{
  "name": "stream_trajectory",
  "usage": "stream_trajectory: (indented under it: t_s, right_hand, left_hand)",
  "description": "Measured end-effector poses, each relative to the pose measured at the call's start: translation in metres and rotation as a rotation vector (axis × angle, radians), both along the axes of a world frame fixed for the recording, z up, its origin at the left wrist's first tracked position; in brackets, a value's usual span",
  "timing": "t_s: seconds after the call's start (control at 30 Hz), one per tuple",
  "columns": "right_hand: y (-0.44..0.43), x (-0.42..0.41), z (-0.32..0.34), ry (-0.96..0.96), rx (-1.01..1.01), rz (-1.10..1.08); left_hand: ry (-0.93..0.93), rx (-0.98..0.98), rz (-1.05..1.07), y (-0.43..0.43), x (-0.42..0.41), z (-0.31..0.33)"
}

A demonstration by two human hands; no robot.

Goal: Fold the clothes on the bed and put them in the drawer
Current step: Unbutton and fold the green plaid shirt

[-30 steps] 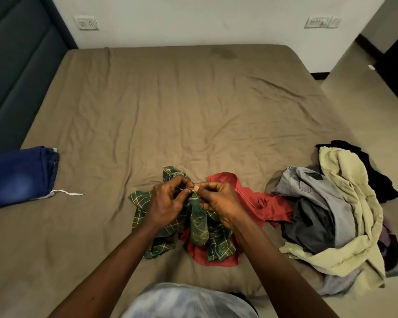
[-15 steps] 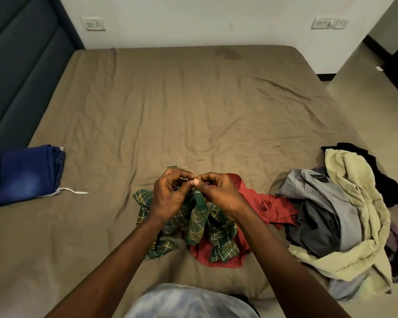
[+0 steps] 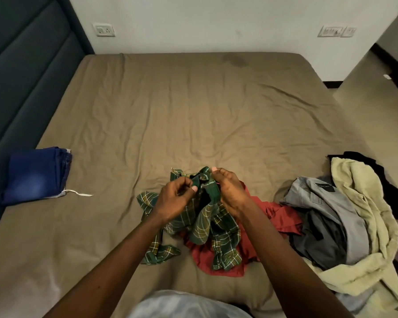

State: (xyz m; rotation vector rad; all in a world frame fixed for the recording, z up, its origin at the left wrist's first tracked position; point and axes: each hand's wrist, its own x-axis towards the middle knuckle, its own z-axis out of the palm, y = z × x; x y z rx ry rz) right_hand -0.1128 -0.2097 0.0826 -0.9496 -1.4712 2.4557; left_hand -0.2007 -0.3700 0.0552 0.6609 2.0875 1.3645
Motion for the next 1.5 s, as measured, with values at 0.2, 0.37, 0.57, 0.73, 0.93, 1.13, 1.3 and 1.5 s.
stream_trajectory:
  t_s: [0.2,0.37,0.57,0.73,0.93,1.13,1.3,1.5]
  right_hand:
    - [0.030,0.023,-0.006,-0.273,0.758,0.438]
    - [0.041,0.038,-0.003,-0.290,0.800,0.490]
    - [0.006,0.061,-0.007,-0.595,1.079,0.367]
    - [-0.040,0.081,-0.012,-0.302,-0.029,0.081]
    - [-0.072,0.096,-0.026,-0.172,-0.270,0.001]
    - [-0.083,0.112,-0.032,-0.147,-0.245,-0.058]
    - [-0.089,0.113,-0.034,-0.236,0.031,-0.035]
    - [-0.089,0.113,-0.018,-0.121,-0.019,-0.072]
  left_hand:
    - [-0.175,0.159,0.304,-0.013,-0.031,0.021]
    - [0.383,-0.183,0.136,-0.026,-0.049,0.033]
    - [0.342,-0.177,0.270,-0.031,-0.011,0.040]
    - [-0.226,-0.029,0.323,-0.034,0.045,0.022]
    - [-0.268,-0.041,0.214,-0.042,0.084,0.014]
    - [-0.229,-0.010,0.217,-0.051,0.099,0.017]
    - [-0.113,-0.055,0.165,-0.056,0.108,0.014]
    - [-0.094,-0.018,0.197,-0.055,0.108,0.019]
